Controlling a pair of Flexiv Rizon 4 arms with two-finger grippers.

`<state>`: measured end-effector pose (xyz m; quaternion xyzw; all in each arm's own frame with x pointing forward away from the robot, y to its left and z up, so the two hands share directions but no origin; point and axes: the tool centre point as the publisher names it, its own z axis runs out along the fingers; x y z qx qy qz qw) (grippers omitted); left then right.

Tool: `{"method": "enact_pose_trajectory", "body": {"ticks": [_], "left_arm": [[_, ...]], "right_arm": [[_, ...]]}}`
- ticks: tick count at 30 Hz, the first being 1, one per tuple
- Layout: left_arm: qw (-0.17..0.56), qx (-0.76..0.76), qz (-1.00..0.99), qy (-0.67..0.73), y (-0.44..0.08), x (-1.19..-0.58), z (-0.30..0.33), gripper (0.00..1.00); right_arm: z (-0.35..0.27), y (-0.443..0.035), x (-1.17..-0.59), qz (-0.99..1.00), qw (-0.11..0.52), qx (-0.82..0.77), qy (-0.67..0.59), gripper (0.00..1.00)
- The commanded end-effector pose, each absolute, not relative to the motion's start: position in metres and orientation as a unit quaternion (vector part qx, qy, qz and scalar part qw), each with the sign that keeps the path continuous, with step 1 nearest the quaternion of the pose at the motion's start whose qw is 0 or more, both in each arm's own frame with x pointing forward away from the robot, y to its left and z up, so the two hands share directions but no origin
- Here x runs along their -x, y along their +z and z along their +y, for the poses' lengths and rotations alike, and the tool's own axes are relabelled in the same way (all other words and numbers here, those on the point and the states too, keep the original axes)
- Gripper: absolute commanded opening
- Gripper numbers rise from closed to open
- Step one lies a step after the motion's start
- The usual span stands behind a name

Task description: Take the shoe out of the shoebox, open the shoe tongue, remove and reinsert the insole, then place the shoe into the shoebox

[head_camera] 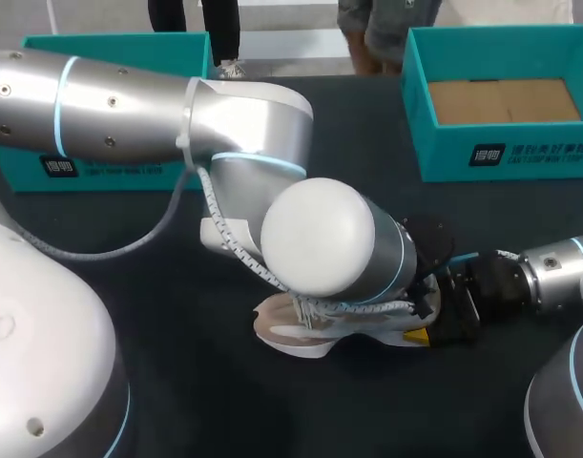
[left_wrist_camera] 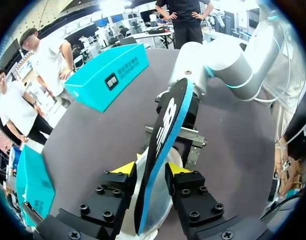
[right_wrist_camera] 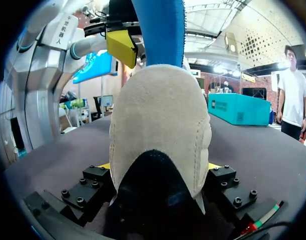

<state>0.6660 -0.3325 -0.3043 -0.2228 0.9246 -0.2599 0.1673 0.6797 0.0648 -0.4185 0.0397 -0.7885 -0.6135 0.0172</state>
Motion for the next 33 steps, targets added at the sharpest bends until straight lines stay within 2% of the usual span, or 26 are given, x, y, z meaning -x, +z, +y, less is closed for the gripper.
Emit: {"method": "enact_pose_trajectory", "body": {"ticks": [1, 3, 4, 5, 6, 7, 11, 22, 33], "left_arm": [[0.164, 0.217, 0.923, -0.272, -0.313, -0.671, -0.333, 0.35], [0.16, 0.215, 0.924, -0.274, -0.316, -0.673, -0.334, 0.31], [0.16, 0.215, 0.923, -0.277, -0.317, -0.674, -0.333, 0.23], [0.159, 0.215, 0.923, -0.278, -0.318, -0.675, -0.333, 0.22], [0.159, 0.215, 0.923, -0.278, -0.318, -0.675, -0.333, 0.06], [0.158, 0.214, 0.923, -0.279, -0.318, -0.675, -0.333, 0.0], [0.158, 0.204, 0.924, -0.282, -0.315, -0.675, -0.334, 0.0], [0.149, 0.12, 0.94, -0.284, -0.251, -0.674, -0.326, 0.0], [0.144, 0.057, 0.936, -0.315, -0.218, -0.678, -0.315, 0.0]], "right_arm": [[0.067, -0.422, -0.679, -0.79, 0.017, -0.039, -0.612, 0.0], [0.067, -0.422, -0.679, -0.79, 0.017, -0.039, -0.612, 0.0], [0.067, -0.422, -0.679, -0.79, 0.017, -0.039, -0.612, 0.0], [0.067, -0.422, -0.679, -0.79, 0.017, -0.039, -0.612, 0.0], [0.067, -0.422, -0.679, -0.79, 0.017, -0.039, -0.612, 0.0], [0.067, -0.422, -0.679, -0.79, 0.017, -0.039, -0.612, 0.0], [0.067, -0.422, -0.679, -0.79, 0.017, -0.039, -0.612, 0.0], [0.067, -0.422, -0.679, -0.79, 0.017, -0.039, -0.612, 0.0], [0.067, -0.422, -0.679, -0.79, 0.017, -0.039, -0.612, 0.0]]}}
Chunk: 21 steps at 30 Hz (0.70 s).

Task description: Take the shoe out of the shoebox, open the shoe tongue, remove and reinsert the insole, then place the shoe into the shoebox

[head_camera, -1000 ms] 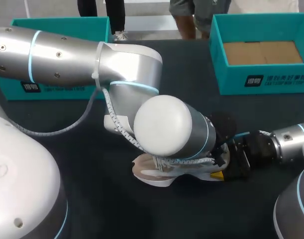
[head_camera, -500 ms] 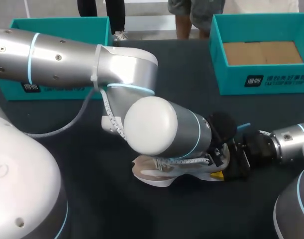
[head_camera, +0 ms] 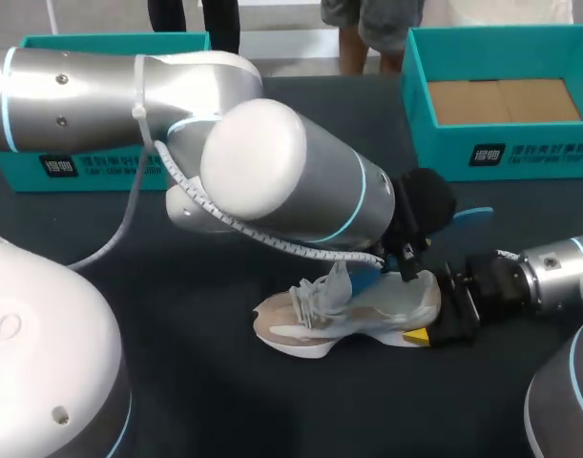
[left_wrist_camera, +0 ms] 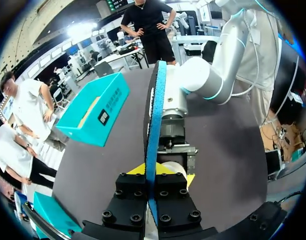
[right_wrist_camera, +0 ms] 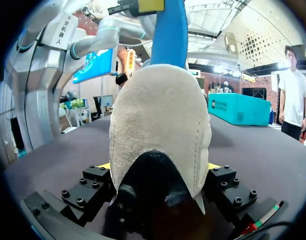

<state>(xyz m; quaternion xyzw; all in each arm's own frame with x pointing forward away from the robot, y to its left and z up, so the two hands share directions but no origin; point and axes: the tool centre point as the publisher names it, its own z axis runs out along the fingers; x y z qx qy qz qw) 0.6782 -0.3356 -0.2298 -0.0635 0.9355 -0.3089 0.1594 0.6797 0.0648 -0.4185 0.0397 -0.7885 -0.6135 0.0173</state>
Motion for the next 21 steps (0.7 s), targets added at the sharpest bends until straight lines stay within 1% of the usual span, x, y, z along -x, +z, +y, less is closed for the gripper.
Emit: {"method": "enact_pose_trajectory", "body": {"ticks": [1, 13, 14, 16, 17, 20, 21], "left_arm": [[0.144, 0.057, 0.936, -0.315, -0.218, -0.678, -0.315, 0.0], [0.144, 0.057, 0.936, -0.315, -0.218, -0.678, -0.315, 0.0], [0.148, 0.06, 0.935, -0.318, -0.211, -0.677, -0.316, 0.0], [0.125, 0.078, 0.921, -0.359, -0.196, -0.678, -0.318, 0.0], [0.128, 0.071, 0.92, -0.363, -0.188, -0.677, -0.32, 0.0], [0.082, 0.091, 0.898, -0.423, -0.172, -0.677, -0.324, 0.0], [0.054, 0.103, 0.892, -0.437, -0.169, -0.675, -0.325, 0.0]], "right_arm": [[0.067, -0.422, -0.679, -0.79, 0.017, -0.039, -0.612, 0.0], [0.067, -0.422, -0.679, -0.79, 0.017, -0.039, -0.612, 0.0], [0.067, -0.422, -0.679, -0.79, 0.017, -0.039, -0.612, 0.0], [0.067, -0.422, -0.679, -0.79, 0.017, -0.039, -0.612, 0.0], [0.067, -0.422, -0.679, -0.79, 0.017, -0.039, -0.612, 0.0], [0.067, -0.422, -0.679, -0.79, 0.017, -0.039, -0.612, 0.0], [0.067, -0.422, -0.679, -0.79, 0.017, -0.039, -0.612, 0.0]]}}
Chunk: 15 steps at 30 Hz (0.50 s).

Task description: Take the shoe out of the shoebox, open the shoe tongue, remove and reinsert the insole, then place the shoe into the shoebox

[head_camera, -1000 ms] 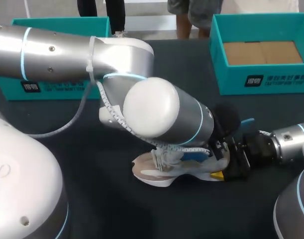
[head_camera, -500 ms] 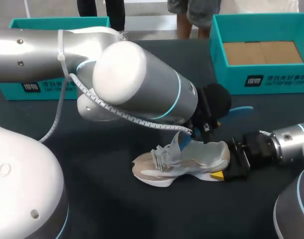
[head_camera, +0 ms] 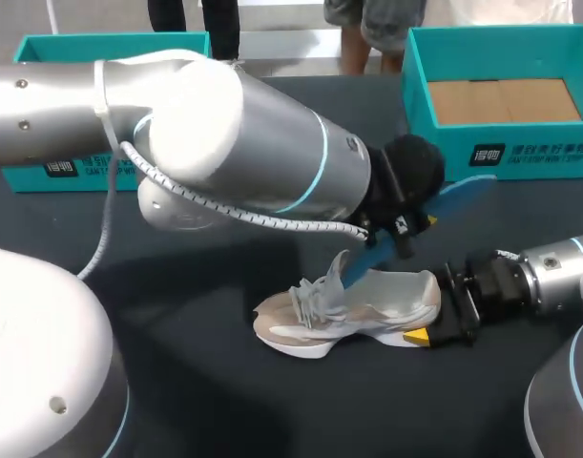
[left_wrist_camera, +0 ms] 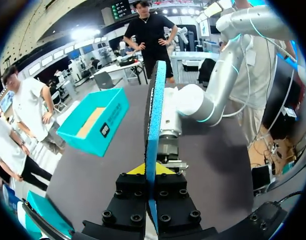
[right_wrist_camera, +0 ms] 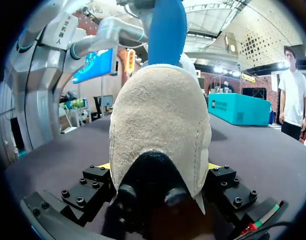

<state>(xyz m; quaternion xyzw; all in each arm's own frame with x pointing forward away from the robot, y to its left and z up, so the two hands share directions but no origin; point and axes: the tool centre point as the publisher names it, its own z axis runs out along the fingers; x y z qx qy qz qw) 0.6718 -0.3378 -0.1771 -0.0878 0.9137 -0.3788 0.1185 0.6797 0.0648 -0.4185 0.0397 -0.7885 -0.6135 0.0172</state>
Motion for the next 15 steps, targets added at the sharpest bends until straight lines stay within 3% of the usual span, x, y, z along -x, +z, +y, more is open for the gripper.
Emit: {"method": "enact_pose_trajectory", "body": {"ticks": [1, 7, 15], "left_arm": [[0.046, 0.109, 0.892, -0.436, -0.167, -0.673, -0.324, 0.0], [-0.049, 0.118, 0.84, -0.527, -0.15, -0.66, -0.324, 0.0], [-0.055, 0.092, 0.757, -0.645, -0.125, -0.649, -0.312, 0.0]], "right_arm": [[0.067, -0.422, -0.679, -0.79, 0.017, -0.039, -0.612, 0.0], [0.067, -0.422, -0.679, -0.79, 0.017, -0.039, -0.612, 0.0], [0.067, -0.422, -0.679, -0.79, 0.017, -0.039, -0.612, 0.0]]}}
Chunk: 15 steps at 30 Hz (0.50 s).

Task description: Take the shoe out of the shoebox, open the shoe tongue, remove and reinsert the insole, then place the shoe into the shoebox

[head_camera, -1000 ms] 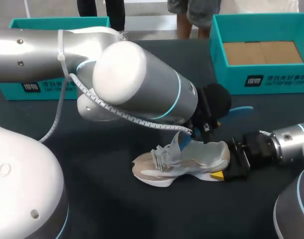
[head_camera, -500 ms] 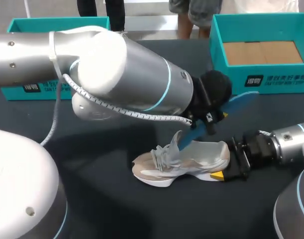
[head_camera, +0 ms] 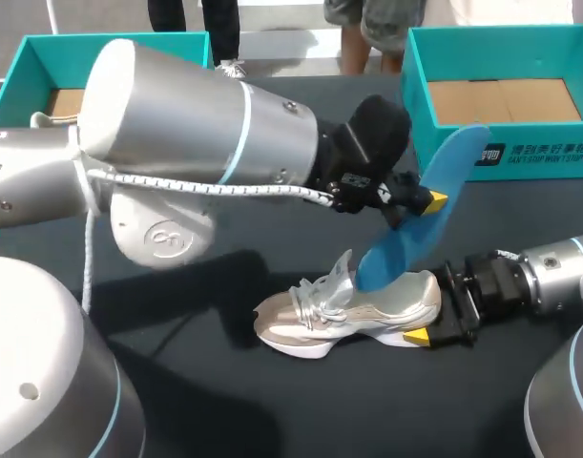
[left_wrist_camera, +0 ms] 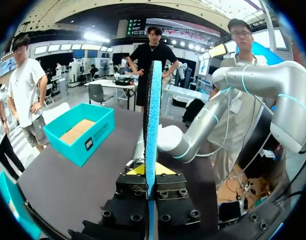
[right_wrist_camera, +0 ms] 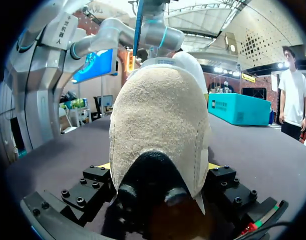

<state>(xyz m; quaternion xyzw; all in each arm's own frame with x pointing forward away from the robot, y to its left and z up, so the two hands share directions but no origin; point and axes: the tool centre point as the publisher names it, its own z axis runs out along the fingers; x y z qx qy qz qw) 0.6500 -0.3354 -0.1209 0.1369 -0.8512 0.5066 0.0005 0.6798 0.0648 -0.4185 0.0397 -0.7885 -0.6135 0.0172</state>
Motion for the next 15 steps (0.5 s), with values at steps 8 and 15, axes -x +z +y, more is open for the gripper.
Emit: {"method": "enact_pose_trajectory", "body": {"ticks": [8, 15], "left_arm": [[0.055, -0.092, -0.757, 0.645, -0.1246, -0.6488, -0.3119, 0.0], [0.087, -0.087, -0.738, 0.663, -0.1234, -0.647, -0.3115, 0.0]], "right_arm": [[0.0673, -0.4219, -0.679, -0.79, 0.017, -0.039, -0.612, 0.0], [0.0673, -0.4219, -0.679, -0.79, 0.017, -0.039, -0.612, 0.0]]}}
